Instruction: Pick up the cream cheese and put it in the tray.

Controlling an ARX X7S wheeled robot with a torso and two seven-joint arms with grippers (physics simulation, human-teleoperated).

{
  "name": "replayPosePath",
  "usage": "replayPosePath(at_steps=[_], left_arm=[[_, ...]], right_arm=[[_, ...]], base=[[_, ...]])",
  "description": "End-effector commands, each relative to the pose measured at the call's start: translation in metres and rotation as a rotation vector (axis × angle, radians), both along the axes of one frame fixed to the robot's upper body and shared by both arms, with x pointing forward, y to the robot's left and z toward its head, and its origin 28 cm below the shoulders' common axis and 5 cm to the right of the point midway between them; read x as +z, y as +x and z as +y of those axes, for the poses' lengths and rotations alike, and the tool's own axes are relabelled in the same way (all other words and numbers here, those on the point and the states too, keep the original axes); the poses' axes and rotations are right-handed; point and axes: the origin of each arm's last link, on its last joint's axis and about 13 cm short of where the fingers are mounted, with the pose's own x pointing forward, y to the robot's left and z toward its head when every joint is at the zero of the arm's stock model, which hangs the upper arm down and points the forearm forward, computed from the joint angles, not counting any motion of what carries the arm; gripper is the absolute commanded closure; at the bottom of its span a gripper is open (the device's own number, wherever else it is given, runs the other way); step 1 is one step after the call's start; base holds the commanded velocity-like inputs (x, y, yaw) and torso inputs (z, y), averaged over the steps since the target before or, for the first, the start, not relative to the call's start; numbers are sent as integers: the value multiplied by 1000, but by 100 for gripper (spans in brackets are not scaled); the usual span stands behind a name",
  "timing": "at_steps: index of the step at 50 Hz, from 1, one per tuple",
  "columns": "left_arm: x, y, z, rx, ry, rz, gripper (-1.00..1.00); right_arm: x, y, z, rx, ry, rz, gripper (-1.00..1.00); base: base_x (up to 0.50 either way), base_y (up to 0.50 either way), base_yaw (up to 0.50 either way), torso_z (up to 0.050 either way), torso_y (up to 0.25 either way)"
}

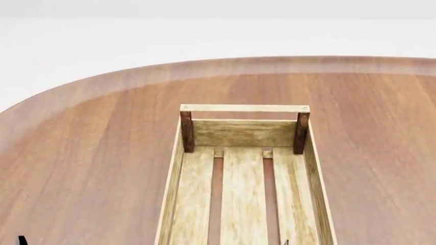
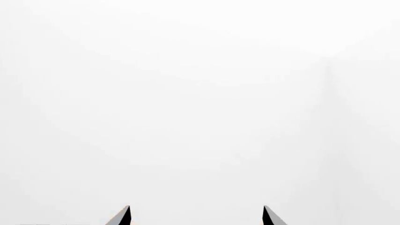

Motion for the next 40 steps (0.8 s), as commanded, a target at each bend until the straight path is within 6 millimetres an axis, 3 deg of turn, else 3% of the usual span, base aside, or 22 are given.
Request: replayPosePath(at_steps=[1, 11, 24, 40], left_arm=[[0, 1, 2, 2, -5, 6, -100], [1, 2, 5, 9, -15, 7, -100], [0, 4, 5, 8, -16, 15, -100], [1, 3, 6, 12, -20, 15, -100]], right_arm=[[3, 4, -12, -133, 53, 36, -100], [9, 9, -28, -289, 155, 78, -100], [14, -1, -61, -464, 250, 71, -100], [15, -6, -75, -646, 376, 93, -100]], base=[[0, 0, 0, 0, 0], [0, 0, 0, 0, 0], [0, 0, 0, 0, 0], [0, 0, 0, 0, 0]])
